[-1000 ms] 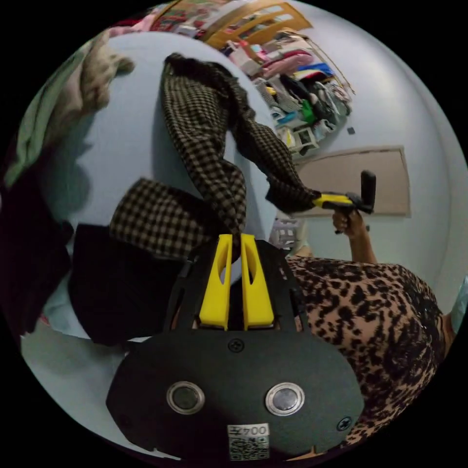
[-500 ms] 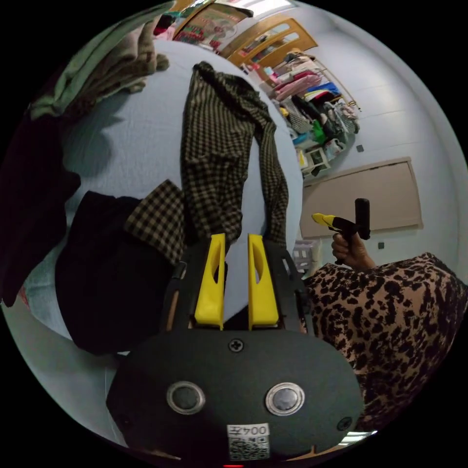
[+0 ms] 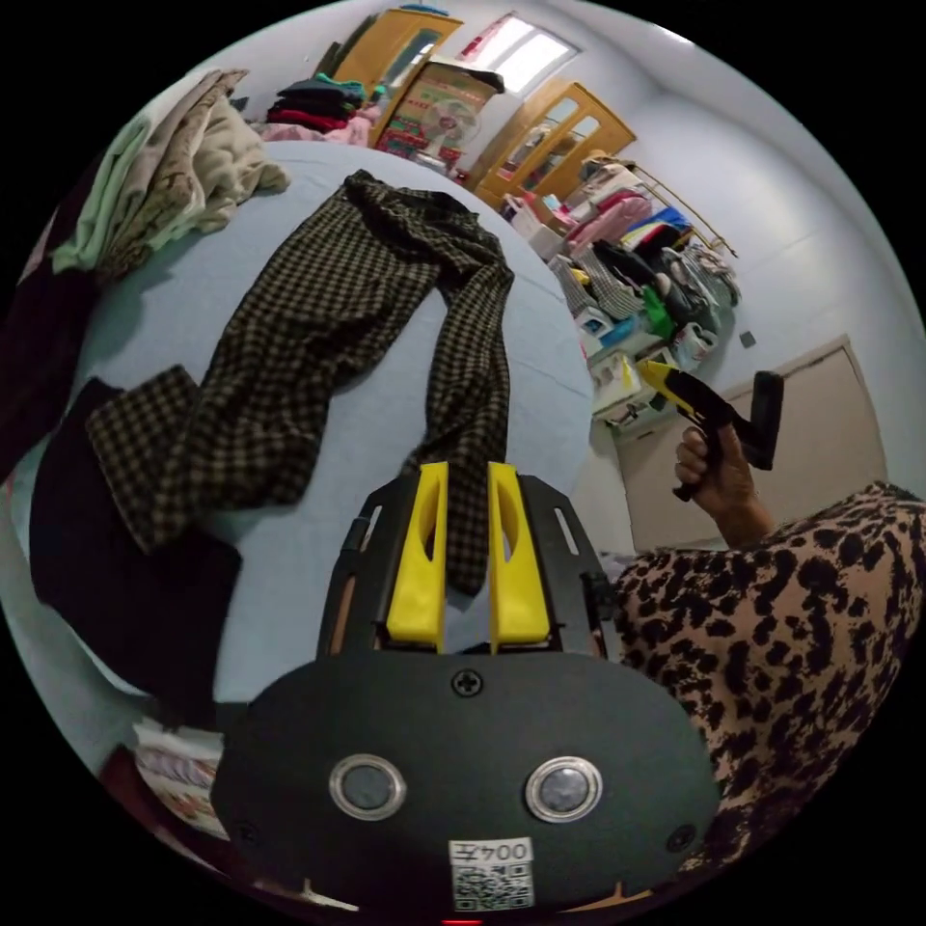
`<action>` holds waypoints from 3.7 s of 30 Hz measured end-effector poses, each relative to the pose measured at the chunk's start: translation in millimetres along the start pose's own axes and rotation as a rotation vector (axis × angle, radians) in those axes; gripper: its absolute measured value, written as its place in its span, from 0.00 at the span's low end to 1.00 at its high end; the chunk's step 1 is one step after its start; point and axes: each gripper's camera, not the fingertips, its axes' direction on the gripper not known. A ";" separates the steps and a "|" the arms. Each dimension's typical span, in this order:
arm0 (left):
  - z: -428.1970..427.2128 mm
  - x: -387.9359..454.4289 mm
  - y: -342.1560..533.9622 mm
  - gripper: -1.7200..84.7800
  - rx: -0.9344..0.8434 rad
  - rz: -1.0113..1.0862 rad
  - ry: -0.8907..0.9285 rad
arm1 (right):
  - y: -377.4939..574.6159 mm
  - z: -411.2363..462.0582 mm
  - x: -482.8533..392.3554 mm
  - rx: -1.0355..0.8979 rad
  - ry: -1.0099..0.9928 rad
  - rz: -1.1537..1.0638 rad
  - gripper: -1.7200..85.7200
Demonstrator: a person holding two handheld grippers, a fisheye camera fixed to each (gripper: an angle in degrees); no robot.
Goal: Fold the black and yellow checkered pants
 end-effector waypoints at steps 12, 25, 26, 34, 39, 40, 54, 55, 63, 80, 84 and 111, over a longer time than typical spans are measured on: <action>85.4 80.3 90.7 0.14 0.058 -0.185 -0.243 | -138.4 -89.7 114.5 -0.057 -0.060 -0.083 0.16; 210.5 24.8 80.3 0.18 0.088 -0.273 -0.256 | -348.0 -70.4 154.7 -0.095 0.004 -0.033 0.18; 224.5 25.7 80.1 0.18 0.070 -0.284 -0.257 | -367.1 -66.2 157.8 -0.095 0.000 -0.034 0.18; 297.2 35.2 83.0 0.10 0.018 -0.426 -0.460 | -507.7 -0.4 203.6 -0.141 -0.059 -0.092 0.17; 323.7 25.5 96.3 0.04 0.040 -0.679 -0.395 | -599.7 67.2 225.1 -0.255 -0.115 -0.185 0.17; 327.0 25.1 100.4 0.04 0.061 -0.731 -0.396 | -619.5 82.5 230.1 -0.283 -0.128 -0.195 0.17; 365.0 39.5 126.8 0.03 0.118 -0.906 -0.490 | -727.8 156.7 244.4 -0.404 -0.159 -0.214 0.07; 366.1 38.5 131.0 0.03 0.126 -0.921 -0.473 | -736.7 148.9 246.0 -0.386 -0.165 -0.210 0.06; 377.7 45.4 145.7 0.03 0.120 -0.927 -0.473 | -881.7 83.1 331.3 -0.196 0.035 -0.168 0.03; 389.0 71.9 190.5 0.05 0.204 -0.900 -0.449 | -745.3 48.1 383.2 -0.407 -0.192 -0.064 0.11; 370.0 94.9 204.9 0.07 0.264 -0.898 -0.540 | -734.4 57.1 365.5 -0.509 -0.164 -0.162 0.11; 271.7 175.6 278.2 0.05 0.579 -0.869 -0.683 | -791.1 77.8 364.7 -0.539 0.031 -0.269 0.07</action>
